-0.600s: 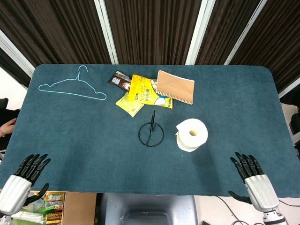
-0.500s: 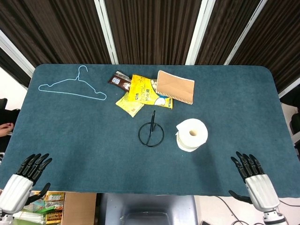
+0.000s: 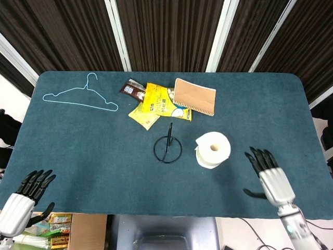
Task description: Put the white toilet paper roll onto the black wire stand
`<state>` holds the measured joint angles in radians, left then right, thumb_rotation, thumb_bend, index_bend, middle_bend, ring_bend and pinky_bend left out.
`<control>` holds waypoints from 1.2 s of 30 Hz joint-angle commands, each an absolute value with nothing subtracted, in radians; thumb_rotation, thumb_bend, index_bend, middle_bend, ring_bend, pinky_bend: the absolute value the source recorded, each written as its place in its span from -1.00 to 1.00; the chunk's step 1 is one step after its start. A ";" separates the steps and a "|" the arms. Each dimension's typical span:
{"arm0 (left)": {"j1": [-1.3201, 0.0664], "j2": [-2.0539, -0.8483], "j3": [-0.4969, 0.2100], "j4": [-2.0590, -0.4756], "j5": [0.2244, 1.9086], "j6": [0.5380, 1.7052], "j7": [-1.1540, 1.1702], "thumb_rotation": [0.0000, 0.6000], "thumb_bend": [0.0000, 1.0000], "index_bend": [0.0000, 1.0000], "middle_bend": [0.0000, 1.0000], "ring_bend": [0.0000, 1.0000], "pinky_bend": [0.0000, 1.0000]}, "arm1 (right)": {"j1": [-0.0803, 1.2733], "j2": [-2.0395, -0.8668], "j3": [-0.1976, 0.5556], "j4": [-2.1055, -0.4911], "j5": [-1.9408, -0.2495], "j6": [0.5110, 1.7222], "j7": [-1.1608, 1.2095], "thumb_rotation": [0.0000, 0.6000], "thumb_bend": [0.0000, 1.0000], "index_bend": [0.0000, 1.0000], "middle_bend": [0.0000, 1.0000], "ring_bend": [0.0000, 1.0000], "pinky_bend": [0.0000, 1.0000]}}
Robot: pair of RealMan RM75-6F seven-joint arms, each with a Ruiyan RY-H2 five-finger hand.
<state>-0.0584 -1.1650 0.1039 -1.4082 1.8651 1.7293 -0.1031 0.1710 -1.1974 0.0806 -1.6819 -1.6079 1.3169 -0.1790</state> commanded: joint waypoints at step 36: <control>-0.050 -1.159 0.097 -1.411 1.857 1.738 -0.109 1.00 -0.23 -1.00 -0.92 -0.99 -0.82 | 0.642 -1.376 0.209 -1.611 -0.844 0.890 -0.482 1.00 -0.74 -0.12 -0.24 -0.46 -0.56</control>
